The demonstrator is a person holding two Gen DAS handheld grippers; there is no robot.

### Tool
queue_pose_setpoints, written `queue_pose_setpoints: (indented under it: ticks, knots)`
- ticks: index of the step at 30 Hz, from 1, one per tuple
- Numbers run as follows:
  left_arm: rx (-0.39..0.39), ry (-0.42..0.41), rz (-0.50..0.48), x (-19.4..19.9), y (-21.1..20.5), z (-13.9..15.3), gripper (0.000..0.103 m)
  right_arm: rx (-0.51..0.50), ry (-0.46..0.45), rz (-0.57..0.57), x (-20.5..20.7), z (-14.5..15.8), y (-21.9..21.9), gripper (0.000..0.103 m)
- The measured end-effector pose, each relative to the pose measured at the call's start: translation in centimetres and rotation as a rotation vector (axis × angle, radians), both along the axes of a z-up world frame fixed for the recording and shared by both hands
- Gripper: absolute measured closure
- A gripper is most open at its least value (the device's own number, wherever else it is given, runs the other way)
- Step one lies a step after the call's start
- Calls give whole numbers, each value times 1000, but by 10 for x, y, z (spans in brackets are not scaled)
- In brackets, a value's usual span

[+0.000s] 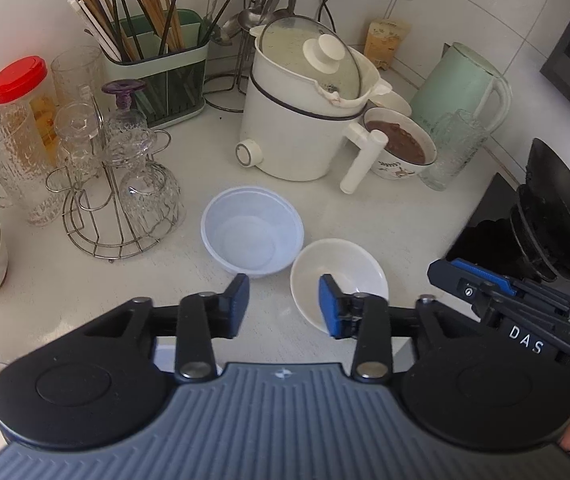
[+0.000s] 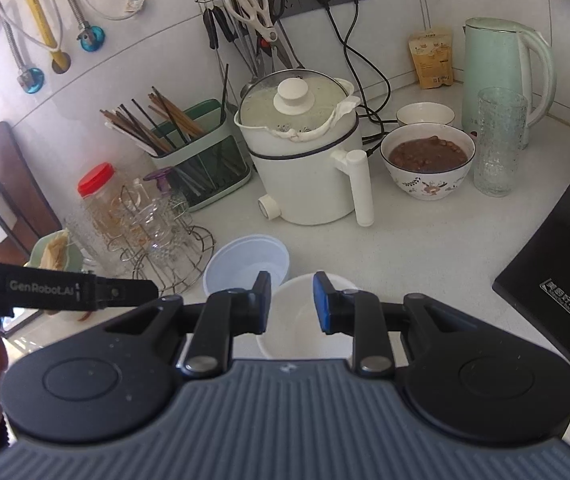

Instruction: Organize plates and bowls

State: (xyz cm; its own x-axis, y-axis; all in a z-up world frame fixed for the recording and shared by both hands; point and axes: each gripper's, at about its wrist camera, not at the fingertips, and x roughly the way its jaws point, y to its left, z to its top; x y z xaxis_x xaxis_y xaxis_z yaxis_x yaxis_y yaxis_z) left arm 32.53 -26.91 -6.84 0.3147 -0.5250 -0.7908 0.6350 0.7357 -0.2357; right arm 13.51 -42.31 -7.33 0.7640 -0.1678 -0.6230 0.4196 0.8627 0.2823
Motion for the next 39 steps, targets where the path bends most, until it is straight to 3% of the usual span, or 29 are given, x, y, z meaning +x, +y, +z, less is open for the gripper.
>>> queue_pose_setpoints:
  ticks: [5, 9, 11, 15, 28, 31, 36, 39]
  knots:
    - [13, 10, 17, 14, -6, -9, 45, -9, 18, -10, 14, -5, -9, 73]
    - [26, 15, 23, 25, -9, -17, 45, -30, 22, -31, 27, -11, -16, 35]
    - [30, 17, 29, 31, -11, -21, 45, -18, 27, -30, 34, -14, -21, 30]
    - [38, -13, 40, 43, -17, -23, 45, 4, 38, -37, 48, -17, -30, 30]
    - [85, 96, 84, 93, -29, -62, 45, 49, 103, -3, 101, -48, -46, 31]
    - [115, 108, 85, 101, -31, -76, 45, 70, 117, 16, 111, -57, -48, 39]
    - [81, 184, 98, 120, -31, -96, 46, 107, 151, 58, 128, -74, -48, 67]
    - [91, 206, 119, 127, -32, -106, 47, 137, 171, 66, 139, -83, -49, 73]
